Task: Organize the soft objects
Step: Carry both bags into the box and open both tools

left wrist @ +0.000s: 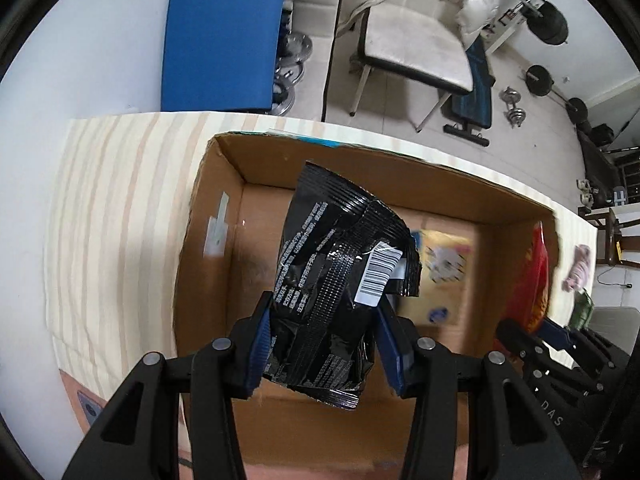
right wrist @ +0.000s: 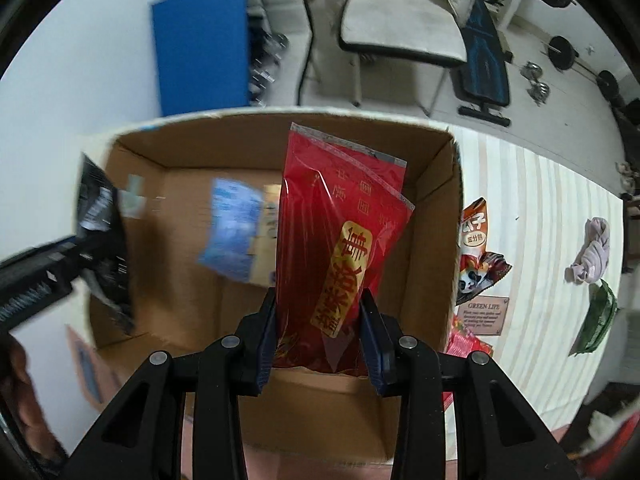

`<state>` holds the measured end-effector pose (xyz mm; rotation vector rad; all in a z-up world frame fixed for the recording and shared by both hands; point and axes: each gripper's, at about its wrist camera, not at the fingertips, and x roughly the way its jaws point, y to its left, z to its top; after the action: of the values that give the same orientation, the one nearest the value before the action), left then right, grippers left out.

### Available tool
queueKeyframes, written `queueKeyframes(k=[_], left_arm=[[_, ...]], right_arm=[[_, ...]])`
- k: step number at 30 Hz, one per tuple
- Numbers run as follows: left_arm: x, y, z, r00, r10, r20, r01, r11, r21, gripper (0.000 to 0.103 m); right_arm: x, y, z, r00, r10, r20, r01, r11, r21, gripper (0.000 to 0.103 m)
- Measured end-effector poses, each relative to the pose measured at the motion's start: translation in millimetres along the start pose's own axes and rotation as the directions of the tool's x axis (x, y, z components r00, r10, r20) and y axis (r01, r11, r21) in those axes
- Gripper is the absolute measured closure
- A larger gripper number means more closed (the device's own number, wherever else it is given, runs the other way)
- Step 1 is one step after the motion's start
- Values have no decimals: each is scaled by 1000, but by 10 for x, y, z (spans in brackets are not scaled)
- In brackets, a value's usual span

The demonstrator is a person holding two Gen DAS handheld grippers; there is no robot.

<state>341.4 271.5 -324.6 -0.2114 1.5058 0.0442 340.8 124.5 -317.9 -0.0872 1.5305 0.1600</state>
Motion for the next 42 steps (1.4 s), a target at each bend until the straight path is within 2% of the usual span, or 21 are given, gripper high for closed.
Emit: queueKeyframes(k=[4,8,11,13,15,16,17,19,20,24,31,35,42], left_arm=[[291,39,174,998,-4,-59,4,1000,8,58],[473,28,267,995,21,-100,-18,999,30,56],[515,26,282,991,13,-134,-9,1000,27,53],[471,27,281,991,-4,-131,7,1000,23,51],[399,27,280,994,-10,-111,12,1000,21,39],[340,34,267,996,-8,-93,10,1000,15,28],[303,35,261,997,-3,-81,4,1000,13,22],[206,38,222,999,6,-49,-5,1000,12,18],[186,42,212,999,10,-39,-10,1000,13,13],[47,58,80,1000,22,-4,-22,1000,8,10],[-143,14,-315,996,62,70,-63,998,12,8],[-227,-32,-545,994,55,90,-56,998,16,8],[-593,-139,-943,983,60,176,-62,998,6,8]], right_arm=[[340,-32,150,996,-77,-49,78,997,14,63],[513,-89,232,990,-116,-85,119,992,33,62],[544,-109,260,987,-128,-96,133,990,43,44],[512,-126,262,989,-124,-86,129,990,53,30],[472,-134,252,991,-106,-82,111,992,65,30],[471,-141,243,992,-95,-80,100,992,70,26],[448,-143,232,993,-88,-75,94,993,72,22],[407,-150,202,995,-75,-63,79,994,76,8],[377,-155,183,996,-69,-58,74,994,78,7],[290,-179,94,998,-40,-44,44,995,88,0],[137,-114,-174,999,-40,-2,40,997,63,0],[57,-95,-362,1000,-26,18,24,998,60,0],[-260,-79,-675,996,-15,89,11,999,46,0]])
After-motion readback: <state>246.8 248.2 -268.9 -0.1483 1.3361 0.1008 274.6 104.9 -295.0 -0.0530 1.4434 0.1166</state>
